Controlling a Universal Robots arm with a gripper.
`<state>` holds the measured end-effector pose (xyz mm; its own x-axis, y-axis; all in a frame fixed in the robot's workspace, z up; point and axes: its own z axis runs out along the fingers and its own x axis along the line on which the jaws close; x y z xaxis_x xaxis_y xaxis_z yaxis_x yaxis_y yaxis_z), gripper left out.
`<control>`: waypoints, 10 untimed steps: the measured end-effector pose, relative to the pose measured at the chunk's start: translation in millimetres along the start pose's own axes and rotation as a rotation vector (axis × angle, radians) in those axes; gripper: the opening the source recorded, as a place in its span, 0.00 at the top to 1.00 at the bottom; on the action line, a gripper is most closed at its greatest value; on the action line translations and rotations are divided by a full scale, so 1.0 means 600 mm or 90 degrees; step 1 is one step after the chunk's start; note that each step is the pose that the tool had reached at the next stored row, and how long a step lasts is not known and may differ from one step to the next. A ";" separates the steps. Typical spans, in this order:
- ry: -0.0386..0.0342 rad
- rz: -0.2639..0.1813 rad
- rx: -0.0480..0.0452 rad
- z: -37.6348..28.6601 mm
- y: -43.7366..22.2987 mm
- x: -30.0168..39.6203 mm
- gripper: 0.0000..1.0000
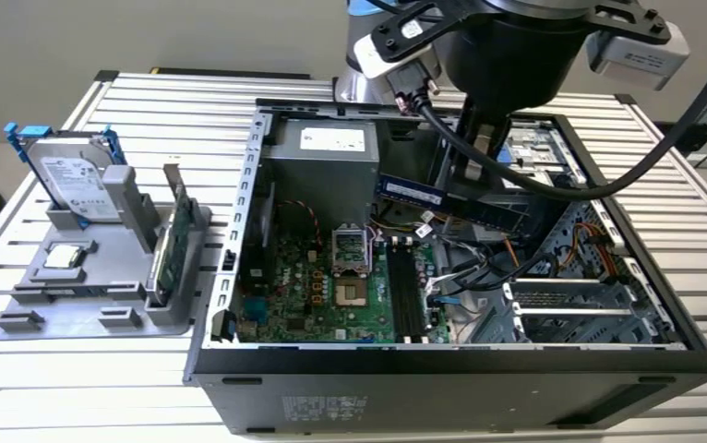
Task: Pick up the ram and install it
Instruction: 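Insert the ram into the slot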
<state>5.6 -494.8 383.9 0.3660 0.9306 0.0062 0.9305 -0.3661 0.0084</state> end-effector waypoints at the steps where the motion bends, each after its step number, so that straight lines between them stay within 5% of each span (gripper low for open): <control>1: 0.0000 0.007 0.0000 0.000 0.000 0.000 1.00; 10: -0.0006 0.078 -0.0005 0.000 0.000 0.000 1.00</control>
<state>5.6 -494.6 383.8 0.4763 0.8792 0.0063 0.8792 -0.4764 0.0084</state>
